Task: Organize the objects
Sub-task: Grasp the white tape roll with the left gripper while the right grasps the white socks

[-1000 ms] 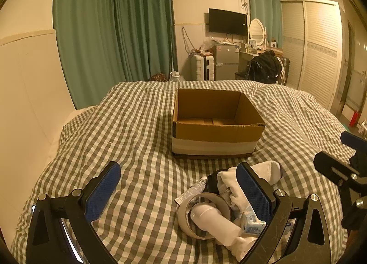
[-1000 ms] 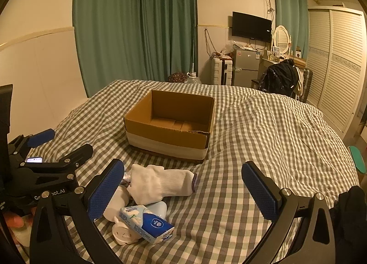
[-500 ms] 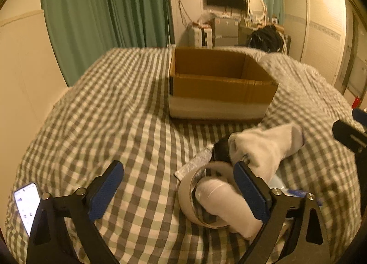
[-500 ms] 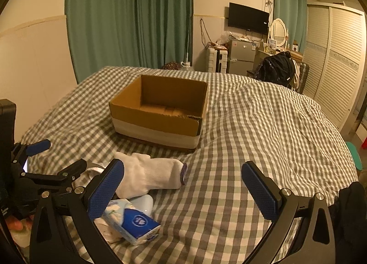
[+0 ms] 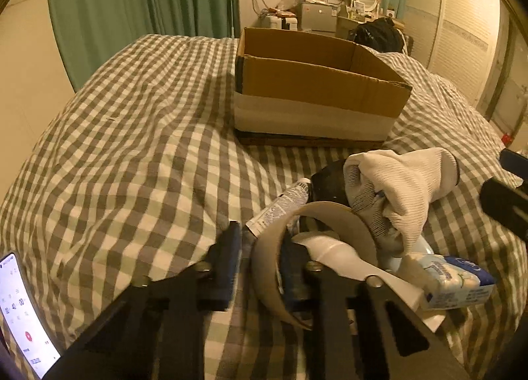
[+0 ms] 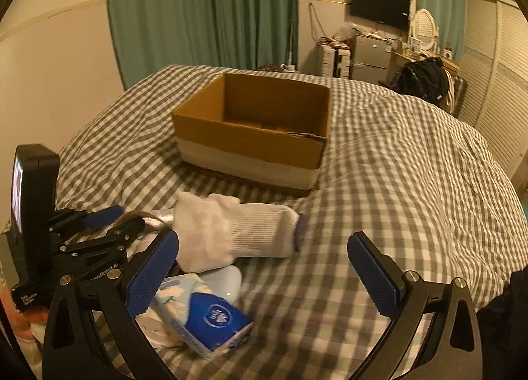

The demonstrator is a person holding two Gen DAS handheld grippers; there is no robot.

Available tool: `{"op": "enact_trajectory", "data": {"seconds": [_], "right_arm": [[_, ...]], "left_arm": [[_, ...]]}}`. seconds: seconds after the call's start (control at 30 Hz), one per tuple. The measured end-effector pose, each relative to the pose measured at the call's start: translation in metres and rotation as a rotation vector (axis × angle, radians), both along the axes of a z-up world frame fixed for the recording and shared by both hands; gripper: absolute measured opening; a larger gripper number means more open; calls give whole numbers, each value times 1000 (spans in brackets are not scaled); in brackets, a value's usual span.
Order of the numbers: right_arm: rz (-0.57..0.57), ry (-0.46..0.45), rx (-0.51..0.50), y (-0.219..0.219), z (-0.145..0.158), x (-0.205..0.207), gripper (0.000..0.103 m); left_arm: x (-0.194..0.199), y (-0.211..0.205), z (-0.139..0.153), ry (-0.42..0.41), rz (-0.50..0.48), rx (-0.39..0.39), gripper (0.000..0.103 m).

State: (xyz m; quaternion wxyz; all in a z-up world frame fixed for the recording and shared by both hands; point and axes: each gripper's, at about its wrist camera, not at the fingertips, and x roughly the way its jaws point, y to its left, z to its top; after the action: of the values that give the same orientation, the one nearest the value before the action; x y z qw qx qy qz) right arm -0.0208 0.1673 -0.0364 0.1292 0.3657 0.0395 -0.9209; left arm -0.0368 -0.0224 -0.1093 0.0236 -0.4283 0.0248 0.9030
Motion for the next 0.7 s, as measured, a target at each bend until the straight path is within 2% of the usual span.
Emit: {"op": "enact_trajectory", "data": {"seconds": [0.33,0.6,0.67,0.7], "right_arm": [[43,-36,23,-20,-11,-17,103],[95,-80,63,-44,-33,-31,103],[111,-88,67,-48,-39,-34,96],[116,-86,62,-49,-41,-35,86]], "left_arm": [[-1,-19,35,101,49,39,13],[-10,-35,51,138,66,53,12],[-13,-35,54,143,70,49,12],[-14,-36,55,142,65,53,12]]}}
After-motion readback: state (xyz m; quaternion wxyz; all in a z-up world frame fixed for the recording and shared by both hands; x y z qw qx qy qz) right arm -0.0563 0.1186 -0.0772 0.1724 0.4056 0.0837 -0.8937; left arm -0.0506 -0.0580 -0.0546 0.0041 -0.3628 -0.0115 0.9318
